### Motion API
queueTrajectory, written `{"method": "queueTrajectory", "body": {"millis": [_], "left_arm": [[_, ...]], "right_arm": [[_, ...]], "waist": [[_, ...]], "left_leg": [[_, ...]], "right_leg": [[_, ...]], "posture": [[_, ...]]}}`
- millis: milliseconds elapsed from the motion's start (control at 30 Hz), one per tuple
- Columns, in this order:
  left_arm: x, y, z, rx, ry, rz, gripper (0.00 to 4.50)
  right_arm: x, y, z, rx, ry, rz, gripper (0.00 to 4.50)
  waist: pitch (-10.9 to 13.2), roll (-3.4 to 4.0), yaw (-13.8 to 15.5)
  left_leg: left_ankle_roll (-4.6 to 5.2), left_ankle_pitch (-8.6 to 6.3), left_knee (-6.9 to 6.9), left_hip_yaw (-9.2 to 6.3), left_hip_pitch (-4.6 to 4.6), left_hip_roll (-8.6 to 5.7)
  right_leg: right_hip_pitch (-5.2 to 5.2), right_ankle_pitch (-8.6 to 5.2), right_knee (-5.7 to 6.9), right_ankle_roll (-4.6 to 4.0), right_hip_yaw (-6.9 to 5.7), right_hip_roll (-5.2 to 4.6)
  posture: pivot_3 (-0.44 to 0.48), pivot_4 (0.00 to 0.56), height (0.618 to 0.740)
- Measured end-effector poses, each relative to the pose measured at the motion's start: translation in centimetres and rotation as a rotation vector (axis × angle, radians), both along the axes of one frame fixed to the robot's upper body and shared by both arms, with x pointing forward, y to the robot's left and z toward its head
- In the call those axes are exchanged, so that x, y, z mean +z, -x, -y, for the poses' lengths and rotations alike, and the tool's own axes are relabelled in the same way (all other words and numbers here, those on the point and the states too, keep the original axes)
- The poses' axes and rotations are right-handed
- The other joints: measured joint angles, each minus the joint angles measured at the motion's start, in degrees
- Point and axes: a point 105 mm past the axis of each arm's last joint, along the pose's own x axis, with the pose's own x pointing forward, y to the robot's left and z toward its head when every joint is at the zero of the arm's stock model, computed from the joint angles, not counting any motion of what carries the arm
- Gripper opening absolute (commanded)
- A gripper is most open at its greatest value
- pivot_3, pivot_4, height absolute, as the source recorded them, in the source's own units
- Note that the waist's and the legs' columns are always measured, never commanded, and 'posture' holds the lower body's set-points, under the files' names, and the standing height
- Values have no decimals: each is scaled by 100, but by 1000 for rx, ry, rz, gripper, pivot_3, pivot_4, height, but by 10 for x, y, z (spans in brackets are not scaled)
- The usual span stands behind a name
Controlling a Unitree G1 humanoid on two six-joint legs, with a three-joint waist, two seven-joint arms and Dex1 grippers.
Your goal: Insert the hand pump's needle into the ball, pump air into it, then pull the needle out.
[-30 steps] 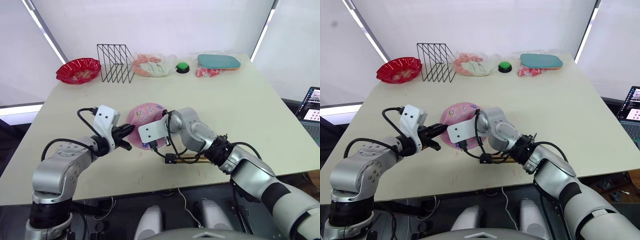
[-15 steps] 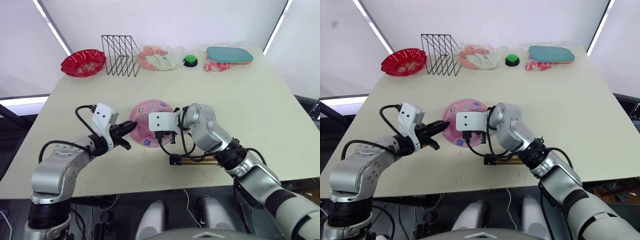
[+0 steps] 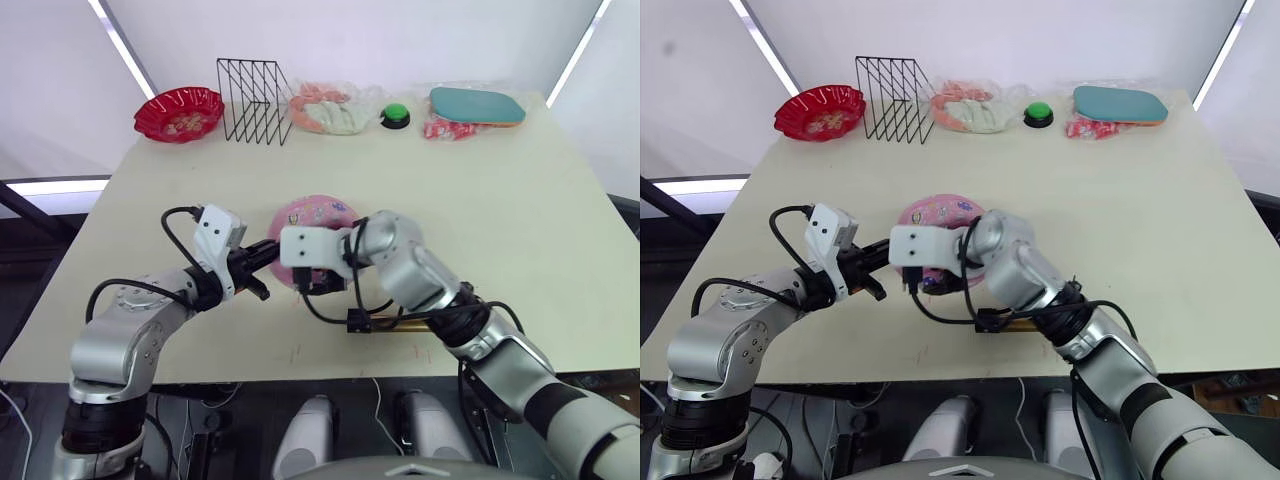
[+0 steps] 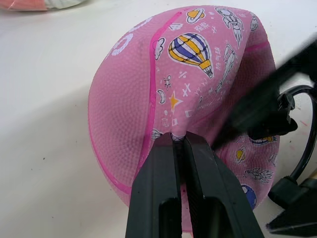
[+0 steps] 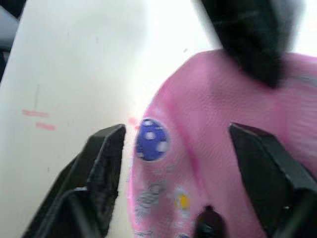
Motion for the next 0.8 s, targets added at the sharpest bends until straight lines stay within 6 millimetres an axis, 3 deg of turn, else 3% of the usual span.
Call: {"method": "queueTrajectory", "body": {"millis": [200,333,433,733,800], "left_arm": [[1,1,1,-6,0,4,0],[3,0,1,-7,-6,9,0],[4,-1,1,-7,-7,12,0],[5,0,3,-2,-9,7,0],[5,0,3,0,-12,7,0]], "right_arm": [[11,2,25,-10,-59,-10,3276],[23,17,25,98,-269,-97,3276],[25,21,25,134,-306,-122,3276],[-1,-2,30,91,-249,-48,3276],[-6,-3,32,96,-221,-38,2768]], "waist": [[9,13,-5],[19,17,-15],[22,17,-15],[22,17,-10],[22,17,-11]], "left_leg": [[0,0,-2,-34,-31,-4],[3,0,0,-38,-31,-3],[3,1,1,-38,-30,-3],[3,2,1,-35,-31,-4],[2,3,1,-35,-31,-4]], "right_leg": [[-4,0,-19,0,-28,-1],[0,1,-20,1,-32,0],[1,1,-19,1,-34,0],[2,2,-19,-1,-32,1],[2,2,-18,-1,-32,1]], "posture": [[0,150,740],[0,150,740],[0,150,740],[0,150,740],[0,150,740]]}}
